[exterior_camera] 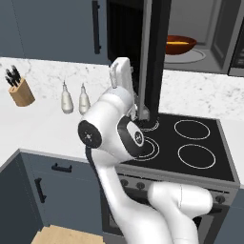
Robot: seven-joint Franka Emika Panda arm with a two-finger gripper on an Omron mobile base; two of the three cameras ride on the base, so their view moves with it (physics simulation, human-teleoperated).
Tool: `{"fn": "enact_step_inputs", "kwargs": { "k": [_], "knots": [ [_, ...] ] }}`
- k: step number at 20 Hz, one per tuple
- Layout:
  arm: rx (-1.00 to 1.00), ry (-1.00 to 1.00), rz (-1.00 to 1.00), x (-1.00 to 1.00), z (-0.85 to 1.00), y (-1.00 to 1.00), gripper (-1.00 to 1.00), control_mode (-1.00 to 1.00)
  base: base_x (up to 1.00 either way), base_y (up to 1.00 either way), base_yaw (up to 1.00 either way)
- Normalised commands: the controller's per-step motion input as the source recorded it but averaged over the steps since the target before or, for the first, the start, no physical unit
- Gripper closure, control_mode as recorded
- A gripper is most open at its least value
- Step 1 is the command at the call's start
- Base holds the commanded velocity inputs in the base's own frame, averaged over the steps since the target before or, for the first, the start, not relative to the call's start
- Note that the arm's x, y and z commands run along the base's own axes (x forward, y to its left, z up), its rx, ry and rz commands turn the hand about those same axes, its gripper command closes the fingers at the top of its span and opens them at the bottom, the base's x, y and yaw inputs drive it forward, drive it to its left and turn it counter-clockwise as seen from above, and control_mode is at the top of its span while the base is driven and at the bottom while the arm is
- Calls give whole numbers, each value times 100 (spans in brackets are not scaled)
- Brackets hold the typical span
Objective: Pick the corn from the sink and place it in the bowl. Then pick the bowl and place it in the microwave. Then close the microwave door and press the start button.
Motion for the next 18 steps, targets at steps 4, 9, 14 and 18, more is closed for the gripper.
{"fn": "enact_step_inputs", "kwargs": {
  "k": [4,9,14,18],
  "knots": [
    [27,-11,-15,-1,13,-97,-100,-100,0,0,0],
    [25,-4,-11,30,1,-79,-100,-100,0,0,0],
    [21,3,-1,76,0,-55,-100,-100,0,0,0],
    [20,6,0,77,0,-59,-100,-100,0,0,0]
  ]
}}
